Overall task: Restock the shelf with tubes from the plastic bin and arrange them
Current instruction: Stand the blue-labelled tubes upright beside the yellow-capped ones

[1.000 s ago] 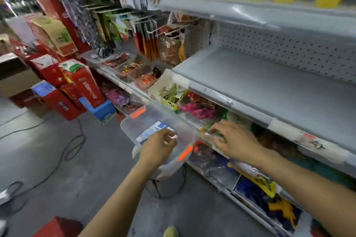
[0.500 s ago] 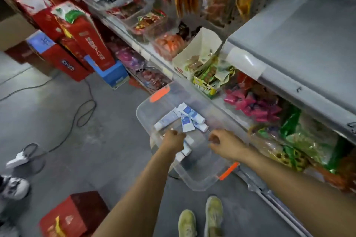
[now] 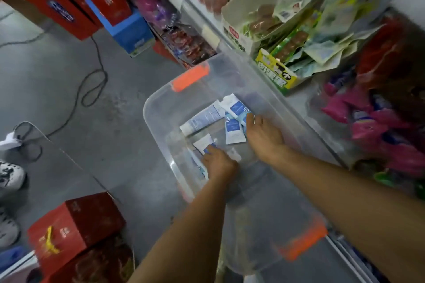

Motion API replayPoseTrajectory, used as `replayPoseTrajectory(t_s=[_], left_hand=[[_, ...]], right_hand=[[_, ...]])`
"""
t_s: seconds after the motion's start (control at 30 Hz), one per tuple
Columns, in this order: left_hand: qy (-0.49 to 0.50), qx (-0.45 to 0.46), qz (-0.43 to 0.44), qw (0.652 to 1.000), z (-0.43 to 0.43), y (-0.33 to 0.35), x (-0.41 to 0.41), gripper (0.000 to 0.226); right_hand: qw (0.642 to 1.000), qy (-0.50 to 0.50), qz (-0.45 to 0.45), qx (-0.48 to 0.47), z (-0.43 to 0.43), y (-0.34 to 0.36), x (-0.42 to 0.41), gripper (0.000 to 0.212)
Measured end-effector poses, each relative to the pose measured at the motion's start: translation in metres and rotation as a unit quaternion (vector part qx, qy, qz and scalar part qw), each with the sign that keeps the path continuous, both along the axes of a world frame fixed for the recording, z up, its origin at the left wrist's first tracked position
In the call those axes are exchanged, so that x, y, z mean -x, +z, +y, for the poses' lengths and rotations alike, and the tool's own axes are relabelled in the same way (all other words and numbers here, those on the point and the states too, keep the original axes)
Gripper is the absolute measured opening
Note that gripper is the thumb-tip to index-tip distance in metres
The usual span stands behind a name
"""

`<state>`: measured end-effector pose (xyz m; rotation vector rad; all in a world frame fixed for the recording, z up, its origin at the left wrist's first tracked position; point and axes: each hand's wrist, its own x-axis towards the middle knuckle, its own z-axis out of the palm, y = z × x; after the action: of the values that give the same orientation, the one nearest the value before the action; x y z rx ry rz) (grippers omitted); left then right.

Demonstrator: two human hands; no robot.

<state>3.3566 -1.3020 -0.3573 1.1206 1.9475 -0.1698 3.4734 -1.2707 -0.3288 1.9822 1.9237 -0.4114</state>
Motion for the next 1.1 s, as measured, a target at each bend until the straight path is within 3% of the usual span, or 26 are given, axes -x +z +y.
replayPoseTrajectory(t_s=[0.1, 0.2, 0.3, 0.4, 0.57, 0.6, 0.67, 0.73, 0.93, 1.1], left_hand=[[-0.128, -0.02, 0.091, 0.987, -0.008, -0.026, -0.01, 0.075], [-0.198, -0.062, 0.164, 0.964, -0.012, -0.035, -0.017, 0.075], [-0.189, -0.061, 0.155, 0.968, -0.009, -0.039, -0.024, 0.072], [-0.146, -0.032, 0.117, 0.982, -0.006, -0.035, -0.025, 0.08], [-0.036, -0.027, 0.014, 0.999, -0.008, -0.029, -0.014, 0.1], [0.02, -0.019, -0.035, 0.999, -0.007, -0.025, -0.012, 0.094], [0.119, 0.0, -0.121, 0.986, -0.008, -0.004, -0.008, 0.056], [0.154, 0.008, -0.155, 0.976, -0.014, 0.021, -0.002, 0.032], [0.185, -0.027, -0.244, 0.952, -0.042, 0.116, 0.007, 0.023], [0.123, -0.072, -0.33, 0.933, -0.069, 0.201, -0.008, 0.011]], right_hand=[[0.998, 0.026, -0.054, -0.015, 0.01, -0.012, 0.005, 0.049], [0.999, 0.011, -0.031, 0.012, 0.019, -0.032, 0.01, 0.048], [0.995, -0.087, 0.039, 0.017, 0.022, -0.04, 0.012, 0.06], [0.973, -0.18, 0.117, 0.08, 0.014, -0.035, 0.012, 0.076], [0.941, -0.254, 0.206, 0.089, -0.006, -0.022, 0.003, 0.077], [0.934, -0.267, 0.217, 0.093, -0.01, -0.017, 0.001, 0.073], [0.918, -0.308, 0.234, 0.092, -0.025, 0.0, -0.005, 0.069], [0.892, -0.36, 0.26, 0.082, -0.045, 0.021, -0.009, 0.062], [0.835, -0.425, 0.35, -0.003, -0.109, 0.097, -0.021, 0.041], [0.773, -0.463, 0.426, -0.078, -0.154, 0.165, -0.03, 0.052]])
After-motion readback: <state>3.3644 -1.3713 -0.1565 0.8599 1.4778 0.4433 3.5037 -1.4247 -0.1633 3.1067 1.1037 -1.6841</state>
